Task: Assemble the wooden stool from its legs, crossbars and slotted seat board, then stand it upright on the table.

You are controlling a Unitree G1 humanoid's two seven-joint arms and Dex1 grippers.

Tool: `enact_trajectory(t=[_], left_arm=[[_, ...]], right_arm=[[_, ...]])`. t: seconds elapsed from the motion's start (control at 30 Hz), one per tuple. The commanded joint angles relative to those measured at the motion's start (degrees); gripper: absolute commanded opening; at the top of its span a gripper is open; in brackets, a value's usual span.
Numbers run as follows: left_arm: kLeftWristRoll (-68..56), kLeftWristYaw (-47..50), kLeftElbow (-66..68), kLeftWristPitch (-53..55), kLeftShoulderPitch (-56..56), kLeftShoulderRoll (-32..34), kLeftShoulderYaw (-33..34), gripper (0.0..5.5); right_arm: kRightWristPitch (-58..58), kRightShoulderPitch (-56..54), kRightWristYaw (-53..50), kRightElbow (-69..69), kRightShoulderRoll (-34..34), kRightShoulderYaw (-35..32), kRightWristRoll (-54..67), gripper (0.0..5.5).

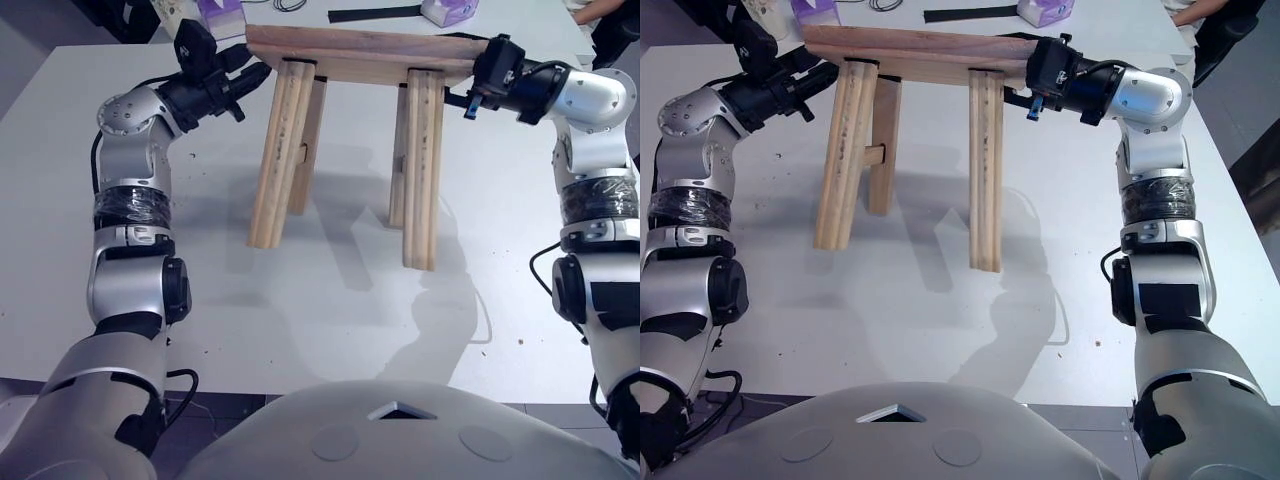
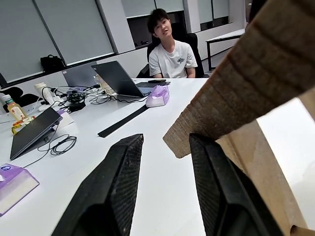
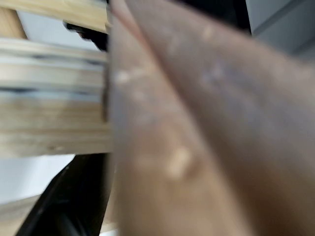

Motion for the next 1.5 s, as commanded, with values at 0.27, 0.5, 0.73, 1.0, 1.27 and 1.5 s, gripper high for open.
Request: enact_trajectory(t=[0.27,0.5,0.73,1.0,1.27,1.5], left_arm=[[-9.7,-1.5,-28.4,11.2,12.2,1.3,0.1,1.75],[-11.8,0.4,-30.3,14.2,12.4,2.8,2.1,1.75],[-11.6,-3.8,-30.0,14.2,17.2,7.2,2.8,1.75],[-6.7,-4.4,-22.3,8.8,18.2,10.7,2.7,1.75],[-4.4,-4.5,-14.5,3.7,19.0,12.4,3.3,1.75],[-5.5,-3.4,-14.3,2.2,22.1,13.1,5.4,1.75]], right_arm=[[-15.9,6.8,-3.8,-11.9,-4.4,5.7,-8.4,2.26],[-45.3,8.9,-15.6,-13.2,-6.6,0.5,-31.0,2.26],[-54.3,12.6,-24.4,-9.3,-6.4,-4.1,-46.2,2.26],[-48.8,12.6,-35.3,-3.7,-9.7,-2.3,-48.8,2.26],[-46.1,12.3,-41.0,-3.0,-15.0,1.6,-39.3,3.27],[-43.1,17.8,-46.6,-2.9,-19.8,-2.8,-29.3,3.27]])
